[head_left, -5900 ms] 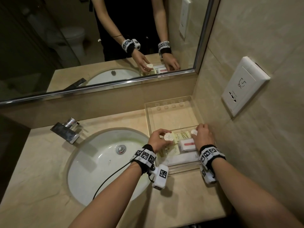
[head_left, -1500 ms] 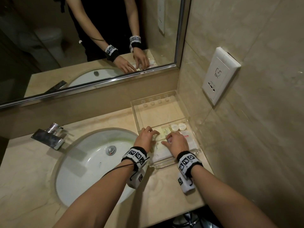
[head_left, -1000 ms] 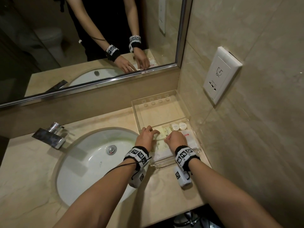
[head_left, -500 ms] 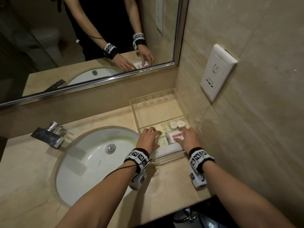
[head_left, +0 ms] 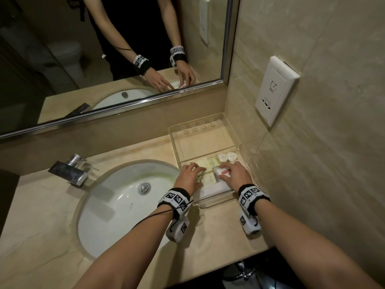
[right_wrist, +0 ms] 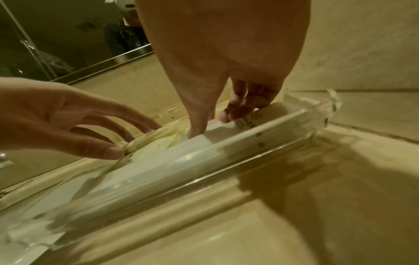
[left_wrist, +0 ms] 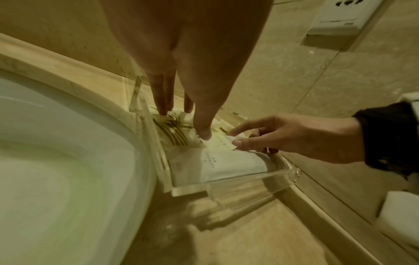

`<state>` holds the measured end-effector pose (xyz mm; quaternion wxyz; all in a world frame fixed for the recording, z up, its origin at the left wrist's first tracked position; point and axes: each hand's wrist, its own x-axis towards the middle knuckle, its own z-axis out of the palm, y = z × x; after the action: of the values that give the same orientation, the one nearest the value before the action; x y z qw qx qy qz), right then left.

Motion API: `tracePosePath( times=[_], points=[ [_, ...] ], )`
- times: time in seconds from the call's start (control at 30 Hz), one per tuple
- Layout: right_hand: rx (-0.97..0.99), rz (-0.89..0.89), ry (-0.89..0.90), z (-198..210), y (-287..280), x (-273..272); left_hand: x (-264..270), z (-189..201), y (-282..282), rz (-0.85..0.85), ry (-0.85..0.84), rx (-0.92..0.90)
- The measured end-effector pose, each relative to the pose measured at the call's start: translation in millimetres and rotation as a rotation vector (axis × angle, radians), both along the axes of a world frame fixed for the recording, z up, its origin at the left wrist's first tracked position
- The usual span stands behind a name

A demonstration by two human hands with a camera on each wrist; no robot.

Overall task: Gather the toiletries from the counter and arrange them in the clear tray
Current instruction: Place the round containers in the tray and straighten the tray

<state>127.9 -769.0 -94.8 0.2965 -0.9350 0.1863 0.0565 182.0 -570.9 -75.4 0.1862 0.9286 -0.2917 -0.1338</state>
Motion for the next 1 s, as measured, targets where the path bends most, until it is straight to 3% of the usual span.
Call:
tracePosePath(
  times=[0.1,0.23,0.43,0.87,1.0],
  points=[
    [-0.022,0.009,-0.006,4,-2,-3,-2,2,3,-0.037,-0.002,0.053],
    [0.044,0.030,-0.143,10,-2,-8,-7,8,3,-0.084,-0.143,0.016],
    [0.020,0.321,-0.102,5,-3,-20,-19,3,4,-0.268,-0.121,0.084],
    [0.119,0.278,-0.084,15,-5,-19,-26,2,5,-0.225,0.023,0.059],
    [0.010,0.130,-0.201,20,-8,-4,-14,11,5,-0.162,-0.130,-0.010]
  ],
)
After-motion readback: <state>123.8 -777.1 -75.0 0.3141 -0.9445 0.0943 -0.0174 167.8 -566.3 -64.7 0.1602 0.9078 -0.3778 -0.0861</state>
